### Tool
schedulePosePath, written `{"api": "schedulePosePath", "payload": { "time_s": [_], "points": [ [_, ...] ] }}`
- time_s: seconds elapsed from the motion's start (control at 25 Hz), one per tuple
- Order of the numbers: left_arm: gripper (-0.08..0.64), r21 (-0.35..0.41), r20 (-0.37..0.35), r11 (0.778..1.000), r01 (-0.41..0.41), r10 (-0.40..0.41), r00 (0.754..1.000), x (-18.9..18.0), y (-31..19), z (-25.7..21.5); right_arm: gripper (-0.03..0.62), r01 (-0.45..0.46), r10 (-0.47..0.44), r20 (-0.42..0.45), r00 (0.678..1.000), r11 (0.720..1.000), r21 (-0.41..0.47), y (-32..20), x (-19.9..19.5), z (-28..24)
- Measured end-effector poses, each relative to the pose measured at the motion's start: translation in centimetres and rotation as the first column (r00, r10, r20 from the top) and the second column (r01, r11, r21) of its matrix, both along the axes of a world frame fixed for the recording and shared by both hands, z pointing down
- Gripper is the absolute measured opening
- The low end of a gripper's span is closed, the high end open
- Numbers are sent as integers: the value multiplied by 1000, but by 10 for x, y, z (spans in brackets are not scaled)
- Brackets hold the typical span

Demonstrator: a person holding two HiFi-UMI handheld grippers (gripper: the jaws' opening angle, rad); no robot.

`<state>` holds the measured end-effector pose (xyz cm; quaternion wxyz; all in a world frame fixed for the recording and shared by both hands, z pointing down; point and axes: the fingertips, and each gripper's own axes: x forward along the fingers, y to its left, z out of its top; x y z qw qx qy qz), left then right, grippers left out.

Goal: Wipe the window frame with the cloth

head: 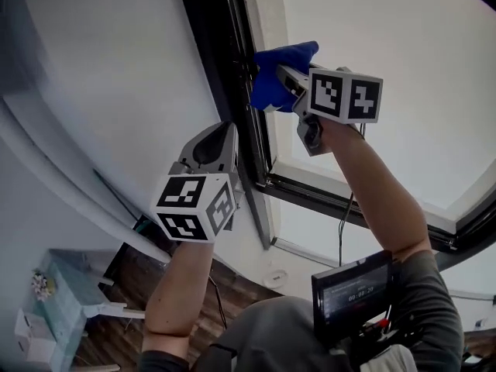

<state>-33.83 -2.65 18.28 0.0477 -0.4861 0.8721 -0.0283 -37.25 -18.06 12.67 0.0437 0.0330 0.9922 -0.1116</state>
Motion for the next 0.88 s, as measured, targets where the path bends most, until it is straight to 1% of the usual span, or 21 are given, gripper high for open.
{"api": "schedulePosePath", "payload": {
  "time_s": [0.12,0.28,0.44,0.64,0.88],
  "points": [
    [9,-3,0,1000,25,-25,1000,-13,21,-5,161,9,-9,20,1000,1000,2,15,-31,-16],
    [8,-5,-11,1000,0,-1,1000,-13,27,-2,161,-19,19,4,1000,1000,-14,7,-44,0],
    [8,-11,-28,1000,-8,8,1000,-16,24,12,161,-23,21,-49,999,999,-39,0,-45,41],
    [8,-6,-66,1000,-26,26,997,-14,14,34,161,-38,31,-151,988,998,-41,-4,-46,105],
    [9,-7,-72,998,-57,56,996,-10,4,55,161,-57,42,-229,972,997,-58,-5,-49,163]
  ]
}}
